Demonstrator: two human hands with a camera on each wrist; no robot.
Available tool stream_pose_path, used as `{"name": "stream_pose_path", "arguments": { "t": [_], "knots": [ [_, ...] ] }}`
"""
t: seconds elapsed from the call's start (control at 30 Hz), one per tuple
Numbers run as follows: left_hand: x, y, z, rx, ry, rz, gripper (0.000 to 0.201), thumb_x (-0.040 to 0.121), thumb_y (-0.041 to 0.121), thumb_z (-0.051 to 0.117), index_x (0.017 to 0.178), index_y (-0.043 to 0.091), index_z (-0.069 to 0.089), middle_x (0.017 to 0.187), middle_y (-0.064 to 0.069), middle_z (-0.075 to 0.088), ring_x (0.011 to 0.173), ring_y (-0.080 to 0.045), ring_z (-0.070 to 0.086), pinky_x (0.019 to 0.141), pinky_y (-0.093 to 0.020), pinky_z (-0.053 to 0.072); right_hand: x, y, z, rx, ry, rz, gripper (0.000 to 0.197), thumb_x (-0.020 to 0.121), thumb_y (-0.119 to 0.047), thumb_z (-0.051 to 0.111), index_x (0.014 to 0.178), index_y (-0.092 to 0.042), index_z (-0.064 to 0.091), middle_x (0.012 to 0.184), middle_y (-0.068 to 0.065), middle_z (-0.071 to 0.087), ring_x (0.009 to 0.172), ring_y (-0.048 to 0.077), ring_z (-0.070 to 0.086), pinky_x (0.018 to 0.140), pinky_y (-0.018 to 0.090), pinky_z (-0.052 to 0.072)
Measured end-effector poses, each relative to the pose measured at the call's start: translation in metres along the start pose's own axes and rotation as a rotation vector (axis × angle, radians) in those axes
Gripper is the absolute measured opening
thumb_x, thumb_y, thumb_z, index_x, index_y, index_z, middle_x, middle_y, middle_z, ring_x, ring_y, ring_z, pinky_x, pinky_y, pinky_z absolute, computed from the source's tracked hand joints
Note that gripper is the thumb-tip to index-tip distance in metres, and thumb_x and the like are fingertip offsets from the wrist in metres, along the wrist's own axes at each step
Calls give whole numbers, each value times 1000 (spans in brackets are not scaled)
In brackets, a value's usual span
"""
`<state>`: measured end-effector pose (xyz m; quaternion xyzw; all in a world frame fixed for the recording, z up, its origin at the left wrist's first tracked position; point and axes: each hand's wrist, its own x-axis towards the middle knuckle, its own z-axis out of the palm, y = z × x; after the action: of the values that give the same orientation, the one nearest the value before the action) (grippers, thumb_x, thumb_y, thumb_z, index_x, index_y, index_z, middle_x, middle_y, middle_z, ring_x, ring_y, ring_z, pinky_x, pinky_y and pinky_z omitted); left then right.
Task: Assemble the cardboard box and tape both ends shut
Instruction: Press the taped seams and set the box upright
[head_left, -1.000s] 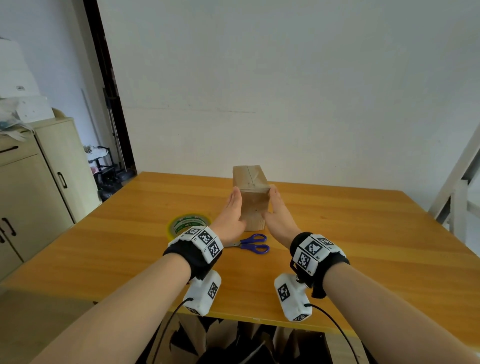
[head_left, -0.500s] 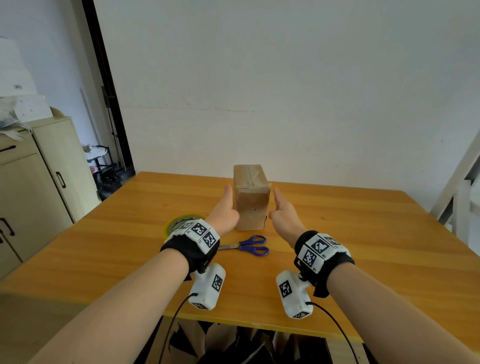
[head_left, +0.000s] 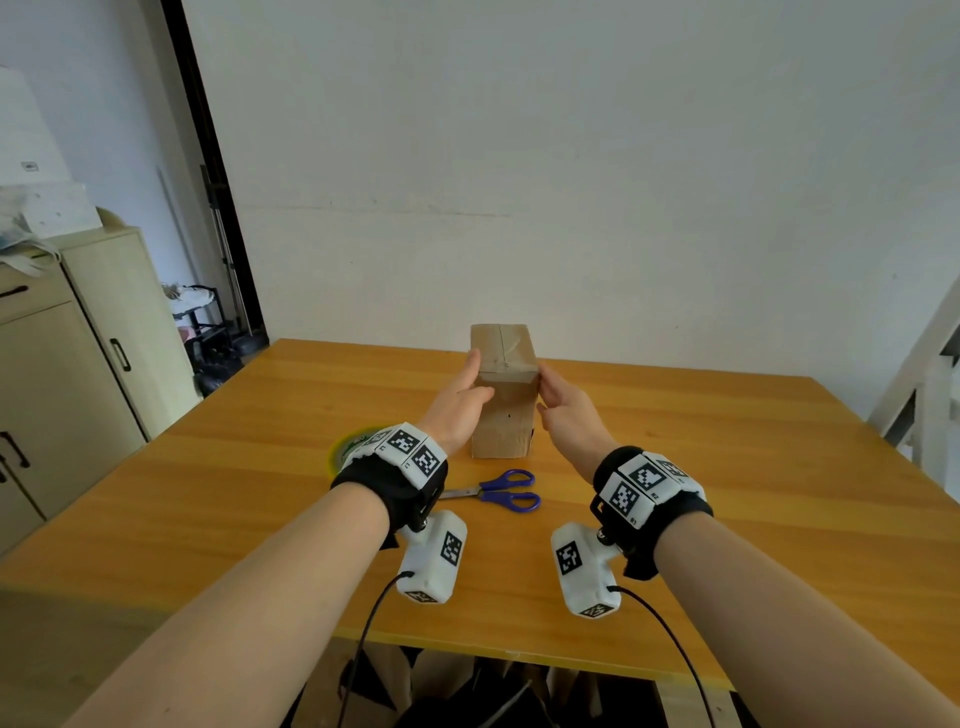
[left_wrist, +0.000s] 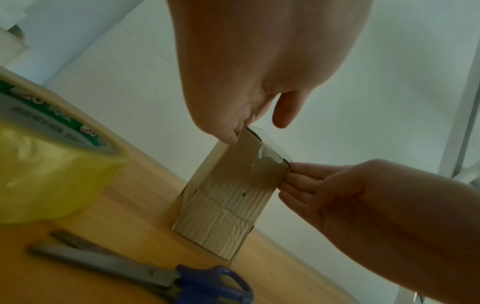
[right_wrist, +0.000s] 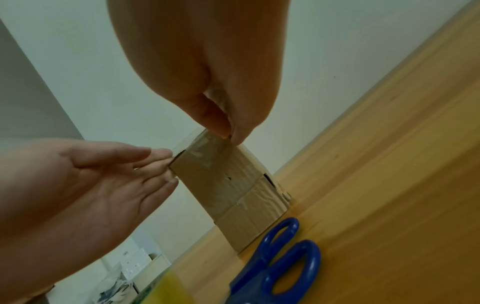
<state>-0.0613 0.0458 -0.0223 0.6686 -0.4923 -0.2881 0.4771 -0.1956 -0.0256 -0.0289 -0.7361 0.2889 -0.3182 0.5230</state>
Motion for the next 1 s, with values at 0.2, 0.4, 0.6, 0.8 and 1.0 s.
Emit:
{"name": "stream_pose_path", "arguments": {
  "t": [0.2,0.4,0.6,0.8,1.0],
  "knots": [
    [8,-6,-1,110,-61,-172,61,99,40,30,149,9,15,156,-5,20,144,-21,22,119,-36,18,10,4,-8,-208,-70,69,59,88,17,27,141,-6,38,128,2,52,97,2,51,67,-4,39],
    [20,-1,-29,297,-68,-16,62,95,54,3,150,26,-2,159,3,0,147,-16,6,117,-32,6,34,-4,-44,-411,8,0,47,101,-16,37,147,-16,28,152,2,33,142,16,27,107,20,21],
    [41,-14,-38,593,-172,200,48,100,40,18,148,34,14,159,3,-4,147,-17,1,119,-33,5,50,1,-41,-559,-119,-157,44,99,-30,43,142,-22,39,155,-7,26,140,10,29,108,18,20],
    [47,-26,-37,627,-166,259,45,100,37,25,145,42,19,159,6,3,147,-17,5,120,-41,13,52,19,-38,-528,-75,-189,41,95,-31,51,136,-27,49,150,-8,36,137,9,35,114,27,26],
    [48,-22,-38,584,-168,255,44,101,27,31,144,36,28,159,2,9,146,-18,12,118,-31,13,53,24,-35,-454,-20,-206,40,92,-23,57,131,-27,54,146,-8,42,136,10,39,114,28,30]
  ]
}}
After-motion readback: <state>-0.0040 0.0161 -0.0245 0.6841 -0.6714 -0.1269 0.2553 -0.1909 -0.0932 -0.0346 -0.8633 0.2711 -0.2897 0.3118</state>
